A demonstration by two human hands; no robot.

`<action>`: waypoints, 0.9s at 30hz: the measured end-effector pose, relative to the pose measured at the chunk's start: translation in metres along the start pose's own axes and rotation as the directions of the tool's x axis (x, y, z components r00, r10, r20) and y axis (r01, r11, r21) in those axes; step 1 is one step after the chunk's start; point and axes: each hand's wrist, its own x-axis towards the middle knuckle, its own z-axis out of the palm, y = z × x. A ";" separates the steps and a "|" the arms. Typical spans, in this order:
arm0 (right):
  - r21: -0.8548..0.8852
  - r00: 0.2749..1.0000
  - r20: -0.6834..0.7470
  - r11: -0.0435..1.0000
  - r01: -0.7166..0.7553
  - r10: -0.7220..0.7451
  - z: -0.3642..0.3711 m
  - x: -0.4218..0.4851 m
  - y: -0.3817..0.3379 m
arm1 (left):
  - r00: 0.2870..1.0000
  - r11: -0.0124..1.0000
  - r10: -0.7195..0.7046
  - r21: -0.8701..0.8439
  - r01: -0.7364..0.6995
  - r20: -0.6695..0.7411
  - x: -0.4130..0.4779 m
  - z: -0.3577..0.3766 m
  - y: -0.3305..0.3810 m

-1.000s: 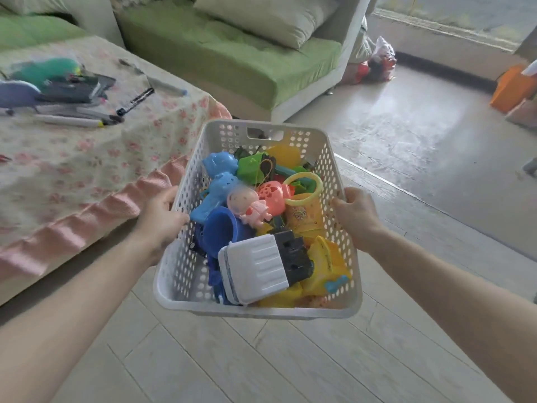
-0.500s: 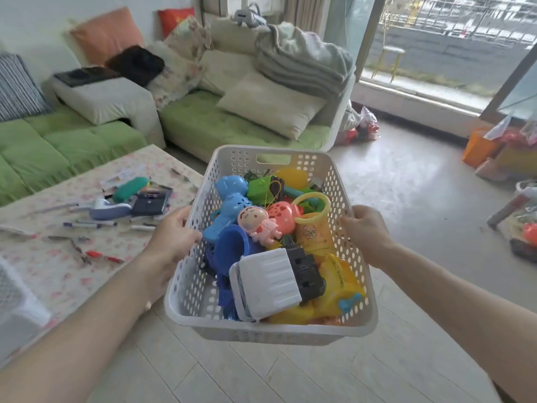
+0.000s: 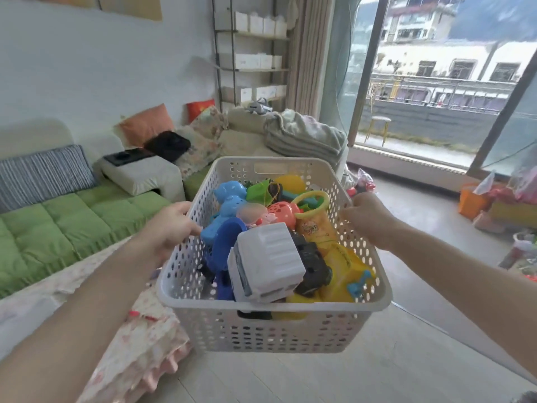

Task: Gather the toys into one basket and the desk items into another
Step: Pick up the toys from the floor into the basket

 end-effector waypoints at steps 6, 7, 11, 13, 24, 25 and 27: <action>-0.020 0.996 -0.003 0.996 0.092 -0.092 -0.019 -0.016 -0.035 | 0.995 0.995 0.080 0.059 -0.076 -0.059 -0.036 -0.021 0.034; -0.026 0.993 0.002 0.992 0.122 -0.122 -0.023 -0.018 -0.040 | 0.994 0.995 0.087 0.063 -0.083 -0.064 -0.041 -0.023 0.037; -0.026 0.978 0.069 0.980 0.197 -0.195 -0.038 -0.029 -0.058 | 0.992 0.996 0.070 0.066 -0.063 -0.109 -0.055 -0.032 0.045; -0.004 0.972 0.087 0.976 0.219 -0.217 -0.042 -0.029 -0.064 | 0.988 0.997 0.062 0.052 -0.055 -0.143 -0.064 -0.034 0.050; -0.033 0.924 0.210 0.943 0.332 -0.319 -0.030 -0.042 -0.082 | 0.949 0.999 -0.039 0.001 0.041 -0.312 -0.118 -0.038 0.037; -0.037 0.919 0.224 0.939 0.341 -0.325 -0.026 -0.046 -0.084 | 0.946 0.998 -0.049 0.009 0.054 -0.320 -0.121 -0.041 0.034; -0.044 0.900 0.258 0.926 0.374 -0.352 -0.014 -0.057 -0.091 | 0.931 0.996 -0.058 0.038 0.077 -0.361 -0.132 -0.051 0.024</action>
